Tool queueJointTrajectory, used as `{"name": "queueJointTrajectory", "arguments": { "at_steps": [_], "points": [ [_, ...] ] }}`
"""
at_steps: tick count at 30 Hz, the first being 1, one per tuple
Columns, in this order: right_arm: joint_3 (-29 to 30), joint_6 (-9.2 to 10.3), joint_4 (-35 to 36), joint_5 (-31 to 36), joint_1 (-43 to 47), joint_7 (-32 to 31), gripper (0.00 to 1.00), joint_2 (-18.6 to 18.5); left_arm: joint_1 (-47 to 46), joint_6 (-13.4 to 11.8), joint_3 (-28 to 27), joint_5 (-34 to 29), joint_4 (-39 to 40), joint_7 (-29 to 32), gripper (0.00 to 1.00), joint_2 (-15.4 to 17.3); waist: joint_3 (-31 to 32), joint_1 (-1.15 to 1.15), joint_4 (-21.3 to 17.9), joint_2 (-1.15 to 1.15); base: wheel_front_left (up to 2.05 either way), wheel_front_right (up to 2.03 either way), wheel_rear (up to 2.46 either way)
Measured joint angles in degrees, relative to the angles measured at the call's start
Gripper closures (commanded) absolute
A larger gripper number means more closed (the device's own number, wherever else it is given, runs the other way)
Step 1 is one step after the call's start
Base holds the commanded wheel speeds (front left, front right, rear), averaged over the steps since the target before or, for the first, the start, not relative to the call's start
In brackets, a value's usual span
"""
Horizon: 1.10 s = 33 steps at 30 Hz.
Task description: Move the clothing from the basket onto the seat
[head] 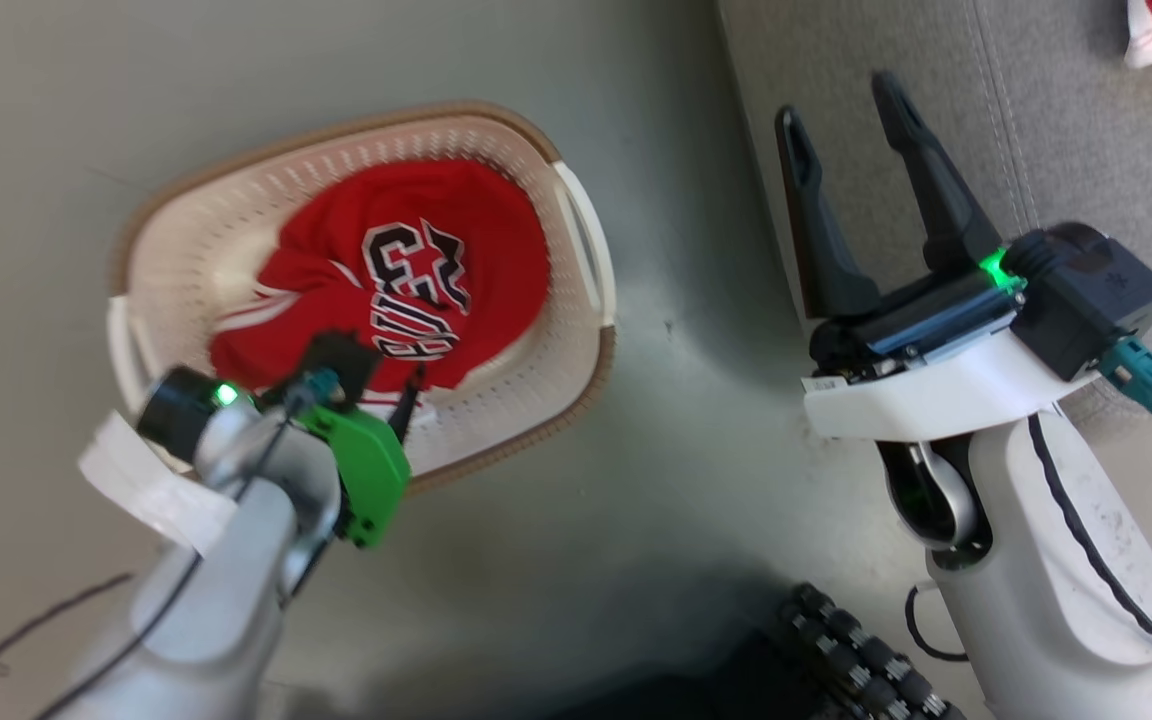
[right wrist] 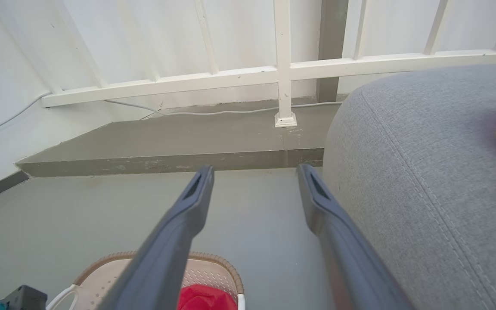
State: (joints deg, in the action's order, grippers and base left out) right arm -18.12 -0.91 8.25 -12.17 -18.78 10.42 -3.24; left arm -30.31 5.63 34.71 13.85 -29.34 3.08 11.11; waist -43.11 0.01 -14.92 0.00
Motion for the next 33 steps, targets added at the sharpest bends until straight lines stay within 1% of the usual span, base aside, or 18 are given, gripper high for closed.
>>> {"name": "queueJointTrajectory", "arguments": {
  "at_steps": [3, 9, 12, 16, 19, 22, 24, 27, 33],
  "points": [
    [-0.7, 0.09, 0.6, -1.1, -1.3, 0.7, 0.0, 0.0, -2.2, 0.4, -1.0, 0.0, -1.3, 0.4, 0.0, 0.7, -2.4, 0.0, -1.3, 0.0, 0.0, 0.0, 0.0],
    [-1.9, 1.35, 0.6, -3.7, -3.2, 2.2, 0.0, 0.0, -6.3, 0.4, -2.5, -0.1, -4.3, 0.9, 0.0, 2.8, -7.1, 0.0, -4.0, 0.0, 0.0, 0.0, 0.0],
    [-3.0, 1.64, 0.2, -5.3, -3.6, 2.7, 0.0, 0.2, -6.9, 0.4, -3.1, -0.1, -6.0, 0.9, 0.0, 3.6, -8.8, 0.0, -5.7, 0.0, 0.0, 0.0, 0.0],
    [-3.3, 2.87, -0.9, -6.1, -4.2, 3.4, 0.0, 0.4, -8.1, 0.5, -2.7, -0.4, -8.0, 0.3, 0.0, 4.1, -10.6, 0.0, -7.8, 0.0, 0.0, 0.0, 0.0],
    [-3.6, 3.53, -1.4, -6.5, -4.2, 3.4, 0.0, 0.4, -9.1, 0.5, -2.1, -0.5, -9.3, 0.3, 0.0, 3.9, -11.6, 0.0, -9.0, 0.0, 0.0, 0.0, 0.0],
    [-4.2, 3.64, -1.7, -7.7, -4.2, 3.9, 0.0, 0.5, -9.9, 0.9, -1.6, -1.0, -10.8, 0.1, 0.0, 4.0, -12.3, 0.0, -9.8, 0.0, 0.0, 0.0, 0.0],
    [-4.4, 4.04, -2.1, -8.3, -4.2, 3.9, 0.0, 0.6, -10.4, 0.9, -1.2, -1.6, -11.4, -0.2, 0.0, 4.0, -12.6, 0.0, -10.2, 0.0, 0.0, 0.0, 0.0],
    [-4.7, 4.44, -2.3, -8.9, -4.2, 3.9, 0.0, 0.7, -11.7, 0.9, -0.9, -2.0, -12.5, -0.5, 0.0, 4.0, -12.7, 0.0, -10.5, 0.0, 0.0, 0.0, 0.0],
    [-5.3, 4.61, -2.8, -9.7, -4.2, 3.9, 0.0, 0.7, -13.6, 0.9, -0.6, -3.8, -14.8, -1.2, 0.0, 4.1, -12.6, 0.0, -10.8, 0.0, 0.0, 0.0, 0.0]
  ]
}}
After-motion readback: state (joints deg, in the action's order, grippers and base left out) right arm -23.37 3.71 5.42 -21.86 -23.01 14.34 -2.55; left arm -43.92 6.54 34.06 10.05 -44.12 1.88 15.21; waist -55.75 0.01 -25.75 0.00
